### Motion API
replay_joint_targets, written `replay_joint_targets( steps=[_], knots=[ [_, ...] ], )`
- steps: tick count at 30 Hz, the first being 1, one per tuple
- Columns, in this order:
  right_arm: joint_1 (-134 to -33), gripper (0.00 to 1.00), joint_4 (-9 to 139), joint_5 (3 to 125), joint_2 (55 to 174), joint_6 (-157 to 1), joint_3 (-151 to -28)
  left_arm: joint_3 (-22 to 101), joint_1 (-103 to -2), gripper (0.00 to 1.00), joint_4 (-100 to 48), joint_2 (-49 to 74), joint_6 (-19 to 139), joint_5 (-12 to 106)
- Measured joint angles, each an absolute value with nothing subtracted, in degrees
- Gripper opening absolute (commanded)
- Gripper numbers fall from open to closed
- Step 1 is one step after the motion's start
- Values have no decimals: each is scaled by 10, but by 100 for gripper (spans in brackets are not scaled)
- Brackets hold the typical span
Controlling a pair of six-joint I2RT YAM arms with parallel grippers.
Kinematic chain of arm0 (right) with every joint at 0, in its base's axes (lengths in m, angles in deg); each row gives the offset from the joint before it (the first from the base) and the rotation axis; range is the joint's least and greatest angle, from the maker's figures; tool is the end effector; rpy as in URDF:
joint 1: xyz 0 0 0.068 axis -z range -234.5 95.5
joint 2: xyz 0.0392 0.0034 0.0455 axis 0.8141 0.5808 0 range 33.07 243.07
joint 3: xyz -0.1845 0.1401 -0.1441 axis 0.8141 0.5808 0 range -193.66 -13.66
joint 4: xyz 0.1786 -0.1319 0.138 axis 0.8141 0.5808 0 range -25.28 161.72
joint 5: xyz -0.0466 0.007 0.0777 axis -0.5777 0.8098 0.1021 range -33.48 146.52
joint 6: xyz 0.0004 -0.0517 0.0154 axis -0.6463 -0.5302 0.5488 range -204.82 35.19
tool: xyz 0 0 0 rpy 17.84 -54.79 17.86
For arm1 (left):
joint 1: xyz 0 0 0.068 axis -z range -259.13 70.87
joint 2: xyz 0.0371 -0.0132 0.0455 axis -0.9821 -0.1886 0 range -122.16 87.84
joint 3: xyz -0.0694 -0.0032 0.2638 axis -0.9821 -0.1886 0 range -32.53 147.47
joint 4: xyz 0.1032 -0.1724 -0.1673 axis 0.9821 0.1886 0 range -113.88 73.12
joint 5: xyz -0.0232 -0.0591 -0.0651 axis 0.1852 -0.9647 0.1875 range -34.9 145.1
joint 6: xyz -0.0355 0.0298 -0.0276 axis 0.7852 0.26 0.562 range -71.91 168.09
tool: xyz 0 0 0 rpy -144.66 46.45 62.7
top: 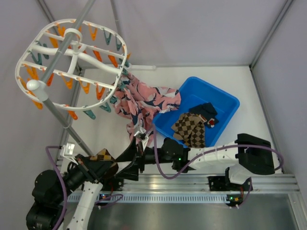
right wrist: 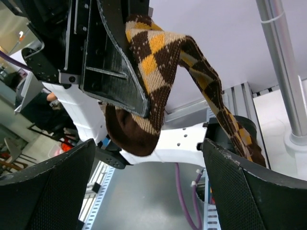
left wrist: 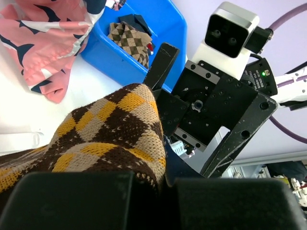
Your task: Remove the socks clipped to the hanger
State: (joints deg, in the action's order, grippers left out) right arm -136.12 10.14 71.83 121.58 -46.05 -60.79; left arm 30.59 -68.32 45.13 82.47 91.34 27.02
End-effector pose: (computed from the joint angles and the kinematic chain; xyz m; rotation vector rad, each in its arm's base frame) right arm 0.0405 0.3397 0.2852 -0.8491 1.4096 1.8849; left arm -0.0615 -0.0053 0.3568 -0.1518 1.8760 -1.0980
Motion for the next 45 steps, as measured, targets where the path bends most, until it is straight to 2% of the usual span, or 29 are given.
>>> replay_joint_targets(
  steps=[3,5,6,7,8,9,10,11,13,14,15,17,20,24,28,32,33,34,36,37,39,40,42,43,45],
  knots=[
    [-1361,82,99,723,1225,-456,-625,309,-683,0,451,825,920,265],
    [-1361,73,95,725,1231,-452,-635,310,-683,0,451,825,923,262],
    [-1361,65,94,725,1234,-450,-639,310,-683,0,451,825,925,261],
    [-1361,40,94,726,1238,-448,-644,310,-683,0,451,825,926,260],
    [-1361,23,93,727,1243,-450,-648,310,-683,0,451,825,928,260],
    [-1361,10,92,730,1247,-445,-652,310,-683,0,451,825,929,260],
    [-1361,0,90,732,1251,-444,-656,311,-683,0,451,825,930,260],
    [-1361,0,90,735,1255,-442,-658,312,-683,2,450,825,930,260],
    [-1362,0,87,736,1260,-436,-658,316,-683,18,452,825,931,262],
    [-1362,0,85,736,1260,-436,-658,318,-684,35,452,825,930,263],
    [-1362,0,83,730,1259,-436,-656,322,-684,69,451,825,927,265],
    [-1362,0,84,717,1253,-439,-639,331,-684,97,450,825,928,268],
    [-1357,0,123,689,1218,-452,-595,339,-684,98,447,826,932,279],
    [-1328,0,243,630,1096,-491,-552,340,-685,98,447,829,931,288],
    [-1273,0,385,540,924,-546,-562,338,-685,98,446,834,926,288],
    [-1202,0,518,475,806,-586,-620,327,-685,98,446,836,921,285],
    [-1171,2,551,466,785,-595,-638,322,-685,98,445,836,919,285],
    [-1148,11,574,457,772,-601,-652,317,-685,98,445,836,919,284],
    [-1085,19,633,433,750,-617,-685,309,-685,98,445,836,919,284],
    [-1056,34,660,421,745,-627,-705,306,-685,98,445,836,919,284],
    [-1014,50,691,406,750,-638,-726,302,-685,98,445,836,919,284],
    [-994,67,704,404,757,-643,-730,301,-685,98,445,836,919,284],
    [-953,93,722,404,781,-642,-729,299,-685,98,444,836,919,283],
    [-930,99,730,406,801,-640,-726,299,-685,98,444,836,919,282],
    [-884,99,736,422,853,-636,-715,299,-685,98,443,836,919,279]
  ],
)
